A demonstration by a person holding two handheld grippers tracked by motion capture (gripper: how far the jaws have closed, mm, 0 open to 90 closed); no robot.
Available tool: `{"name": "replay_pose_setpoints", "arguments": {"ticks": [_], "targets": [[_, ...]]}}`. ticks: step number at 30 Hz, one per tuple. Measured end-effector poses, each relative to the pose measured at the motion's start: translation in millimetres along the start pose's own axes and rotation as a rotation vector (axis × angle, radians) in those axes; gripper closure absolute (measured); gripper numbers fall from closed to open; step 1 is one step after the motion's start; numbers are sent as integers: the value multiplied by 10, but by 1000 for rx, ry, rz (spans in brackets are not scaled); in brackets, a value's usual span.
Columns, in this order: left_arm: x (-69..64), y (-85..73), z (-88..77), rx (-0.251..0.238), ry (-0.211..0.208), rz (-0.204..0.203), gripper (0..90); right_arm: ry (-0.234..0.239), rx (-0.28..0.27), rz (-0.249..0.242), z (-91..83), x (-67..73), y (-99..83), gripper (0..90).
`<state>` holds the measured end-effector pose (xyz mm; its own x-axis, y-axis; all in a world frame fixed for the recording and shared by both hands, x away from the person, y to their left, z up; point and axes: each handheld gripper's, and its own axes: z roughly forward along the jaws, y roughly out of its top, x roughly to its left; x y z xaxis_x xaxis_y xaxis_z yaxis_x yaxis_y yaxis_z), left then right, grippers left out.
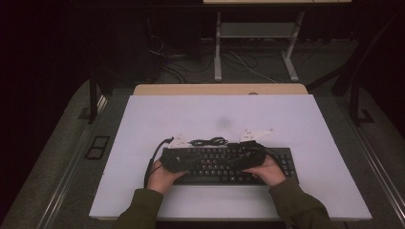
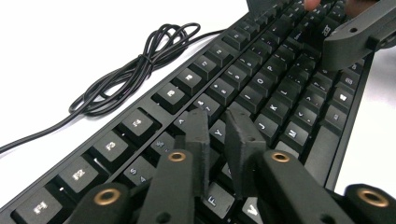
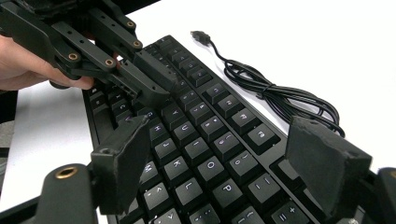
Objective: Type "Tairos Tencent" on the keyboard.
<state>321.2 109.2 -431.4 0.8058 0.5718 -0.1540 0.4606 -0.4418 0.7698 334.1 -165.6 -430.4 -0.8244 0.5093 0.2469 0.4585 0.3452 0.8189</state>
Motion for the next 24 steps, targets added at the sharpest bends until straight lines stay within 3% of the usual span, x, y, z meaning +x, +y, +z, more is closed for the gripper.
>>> {"name": "replay_pose_setpoints", "arguments": {"ticks": [8, 24], "targets": [[-2, -5, -68, -33, -7, -19, 593, -2, -17, -1, -70, -20, -19, 213], [49, -82, -292, -134, 0, -12, 226, -21, -38, 7, -260, -47, -123, 205]]}}
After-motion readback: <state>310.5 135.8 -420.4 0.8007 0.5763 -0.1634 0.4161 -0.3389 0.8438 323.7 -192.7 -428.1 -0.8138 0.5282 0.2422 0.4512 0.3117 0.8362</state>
